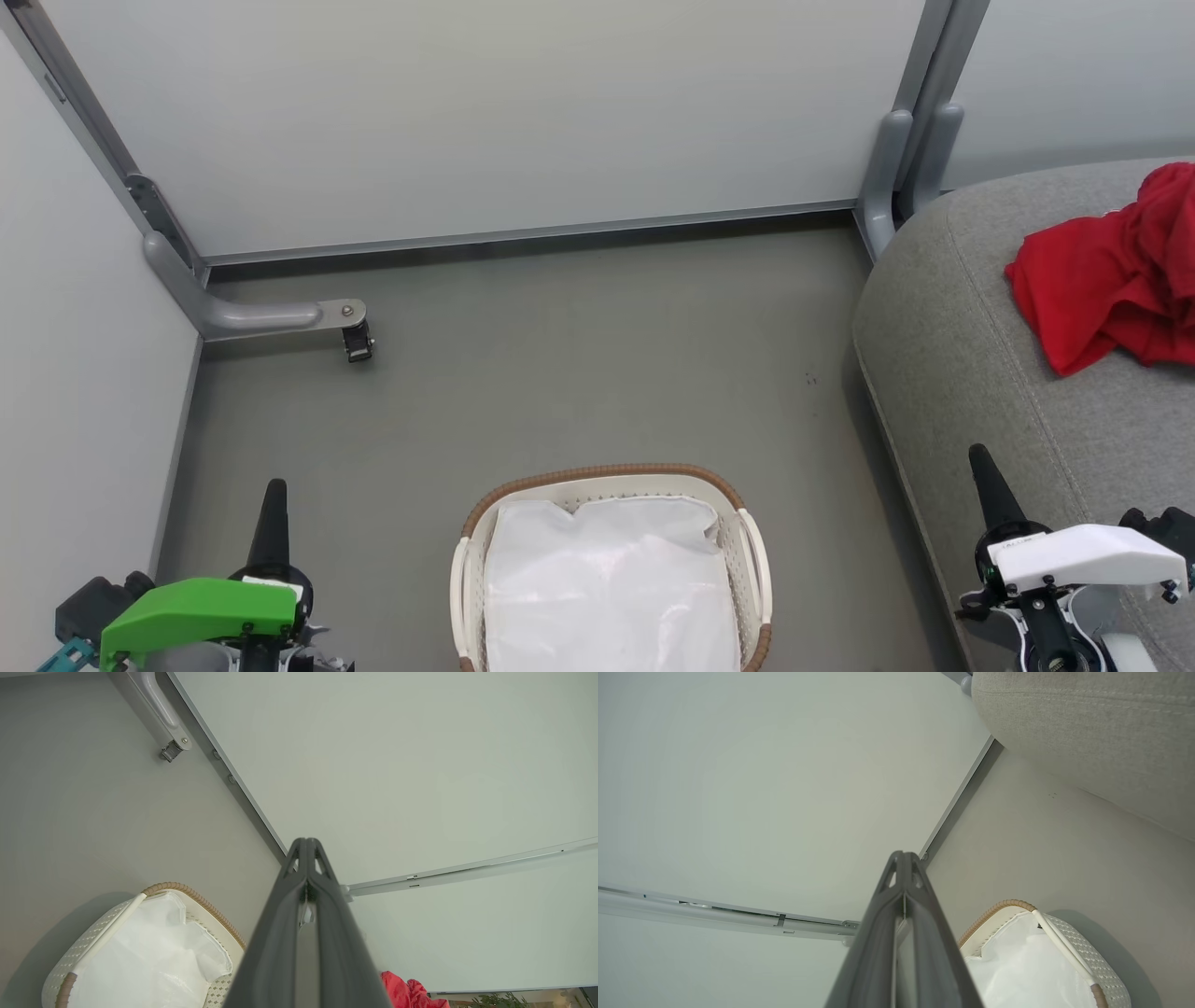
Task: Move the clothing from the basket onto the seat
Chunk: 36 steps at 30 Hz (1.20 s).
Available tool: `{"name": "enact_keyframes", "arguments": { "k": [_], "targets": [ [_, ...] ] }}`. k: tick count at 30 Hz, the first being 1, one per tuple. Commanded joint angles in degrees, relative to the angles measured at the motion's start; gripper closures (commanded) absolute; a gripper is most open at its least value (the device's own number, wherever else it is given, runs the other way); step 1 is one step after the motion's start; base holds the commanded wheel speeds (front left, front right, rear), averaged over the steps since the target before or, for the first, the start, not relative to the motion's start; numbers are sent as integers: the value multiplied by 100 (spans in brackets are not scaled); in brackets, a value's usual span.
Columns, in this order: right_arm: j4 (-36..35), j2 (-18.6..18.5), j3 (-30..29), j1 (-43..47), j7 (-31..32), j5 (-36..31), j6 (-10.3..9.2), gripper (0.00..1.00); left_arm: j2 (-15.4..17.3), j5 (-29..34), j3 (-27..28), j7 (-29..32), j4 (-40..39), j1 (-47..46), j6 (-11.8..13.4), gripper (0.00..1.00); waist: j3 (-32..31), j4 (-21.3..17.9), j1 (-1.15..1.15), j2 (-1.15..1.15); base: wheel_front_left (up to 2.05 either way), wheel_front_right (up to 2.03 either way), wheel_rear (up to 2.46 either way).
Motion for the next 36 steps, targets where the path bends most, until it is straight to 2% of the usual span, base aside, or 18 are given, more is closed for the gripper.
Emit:
{"name": "enact_keyframes", "arguments": {
  "k": [1,36],
  "targets": [
    [-69,-35,-25,-125,46,160,-3,100,13,-140,52,46,-67,-137,-27,100,-2,-3,0,0,0,0,0],
    [-143,-47,-141,-181,490,1758,-4,100,13,-1612,309,482,-172,-309,-124,100,-33,-78,0,0,0,0,0]
  ]
}}
